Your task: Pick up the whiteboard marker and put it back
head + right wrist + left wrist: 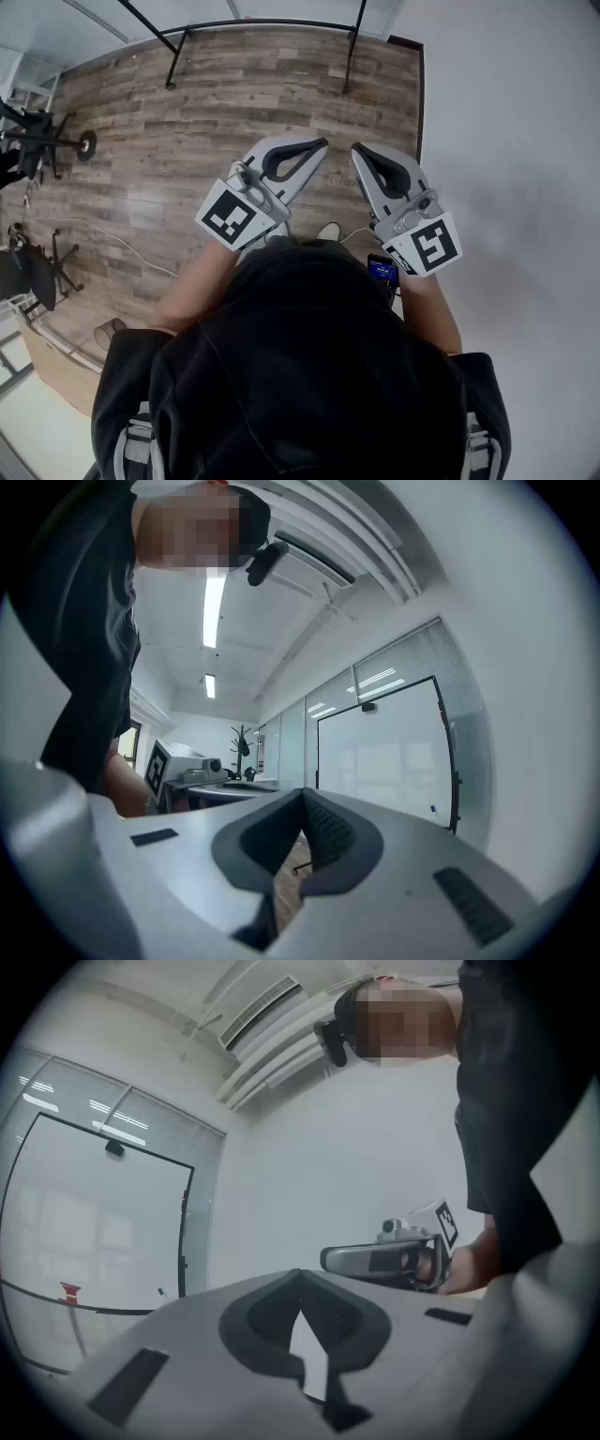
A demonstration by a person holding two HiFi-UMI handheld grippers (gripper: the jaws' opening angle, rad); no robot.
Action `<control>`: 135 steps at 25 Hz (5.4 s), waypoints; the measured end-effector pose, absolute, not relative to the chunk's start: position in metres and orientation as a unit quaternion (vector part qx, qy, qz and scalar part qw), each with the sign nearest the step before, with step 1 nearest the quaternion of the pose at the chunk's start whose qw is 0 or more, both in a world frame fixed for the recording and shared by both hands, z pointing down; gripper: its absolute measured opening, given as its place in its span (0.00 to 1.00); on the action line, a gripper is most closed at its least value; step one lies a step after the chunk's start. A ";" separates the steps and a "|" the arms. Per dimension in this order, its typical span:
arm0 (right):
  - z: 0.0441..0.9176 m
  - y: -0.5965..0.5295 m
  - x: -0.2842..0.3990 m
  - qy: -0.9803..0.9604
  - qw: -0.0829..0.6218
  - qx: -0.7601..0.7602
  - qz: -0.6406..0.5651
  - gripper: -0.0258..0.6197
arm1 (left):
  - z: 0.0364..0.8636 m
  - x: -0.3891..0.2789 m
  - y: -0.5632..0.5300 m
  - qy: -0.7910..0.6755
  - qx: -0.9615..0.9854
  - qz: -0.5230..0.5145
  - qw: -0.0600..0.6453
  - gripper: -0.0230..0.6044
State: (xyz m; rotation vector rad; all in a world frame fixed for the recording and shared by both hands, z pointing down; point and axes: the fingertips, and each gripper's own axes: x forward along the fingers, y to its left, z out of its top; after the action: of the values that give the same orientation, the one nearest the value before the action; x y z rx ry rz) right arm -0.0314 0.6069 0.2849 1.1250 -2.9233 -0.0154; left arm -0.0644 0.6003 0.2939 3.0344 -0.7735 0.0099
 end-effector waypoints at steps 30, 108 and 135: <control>0.306 0.555 0.043 -0.943 -0.003 0.333 0.003 0.04 | 0.320 0.005 0.536 -0.284 0.959 0.000 0.007 0.04; 0.380 -0.033 0.074 -0.941 0.043 0.334 0.028 0.04 | 0.385 0.015 -0.038 -0.334 0.941 0.020 0.038 0.04; 0.505 -0.228 0.052 -0.884 0.156 0.426 0.112 0.04 | 0.440 -0.012 -0.209 -0.280 0.959 0.001 0.053 0.04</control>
State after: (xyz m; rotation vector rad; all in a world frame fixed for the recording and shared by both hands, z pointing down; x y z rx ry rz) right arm 0.0519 -0.2281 0.5048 1.2197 -2.5326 0.3209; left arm -0.0120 -0.2087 0.4400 2.9137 -0.8509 0.0039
